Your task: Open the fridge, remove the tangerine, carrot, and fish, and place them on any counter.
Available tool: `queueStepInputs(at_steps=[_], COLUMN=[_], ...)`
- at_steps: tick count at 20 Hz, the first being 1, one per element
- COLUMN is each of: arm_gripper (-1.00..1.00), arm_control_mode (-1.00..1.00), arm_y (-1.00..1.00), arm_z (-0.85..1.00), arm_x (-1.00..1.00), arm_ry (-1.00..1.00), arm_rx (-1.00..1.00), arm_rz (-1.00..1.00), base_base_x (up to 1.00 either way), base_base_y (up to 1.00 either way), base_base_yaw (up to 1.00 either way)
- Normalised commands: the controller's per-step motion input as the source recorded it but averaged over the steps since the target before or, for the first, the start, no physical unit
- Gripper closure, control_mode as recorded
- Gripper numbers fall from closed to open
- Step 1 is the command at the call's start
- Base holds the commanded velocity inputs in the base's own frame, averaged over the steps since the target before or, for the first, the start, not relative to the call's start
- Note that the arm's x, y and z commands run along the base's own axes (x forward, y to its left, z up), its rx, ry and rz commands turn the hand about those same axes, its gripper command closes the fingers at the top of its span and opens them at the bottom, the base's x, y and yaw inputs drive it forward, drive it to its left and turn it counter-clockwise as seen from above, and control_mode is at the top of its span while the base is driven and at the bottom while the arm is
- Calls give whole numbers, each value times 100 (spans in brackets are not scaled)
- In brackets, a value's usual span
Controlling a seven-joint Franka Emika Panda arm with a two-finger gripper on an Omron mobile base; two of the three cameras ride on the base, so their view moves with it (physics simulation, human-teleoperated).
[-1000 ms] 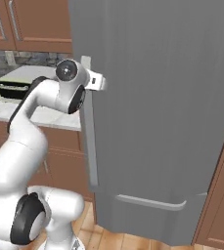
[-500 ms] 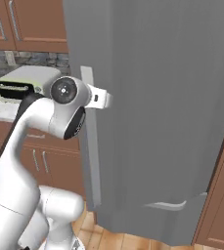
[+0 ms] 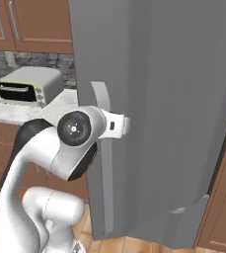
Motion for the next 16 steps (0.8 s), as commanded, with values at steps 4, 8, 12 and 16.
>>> queueStepInputs(at_steps=[4, 8, 12, 16], arm_gripper=[-100, -100, -100, -100], arm_control_mode=[-100, -100, -100, -100], arm_y=[-1, 4, 26, 52], arm_z=[-26, -2, 0, 11], arm_x=[-94, -75, -45, -15], arm_ry=[0, 16, 43, 62], arm_rx=[0, 0, 0, 0], arm_rz=[0, -7, -28, -35], base_base_x=[0, 0, 0, 0], base_base_y=[0, 0, 0, 0], base_base_yaw=[0, 0, 0, 0])
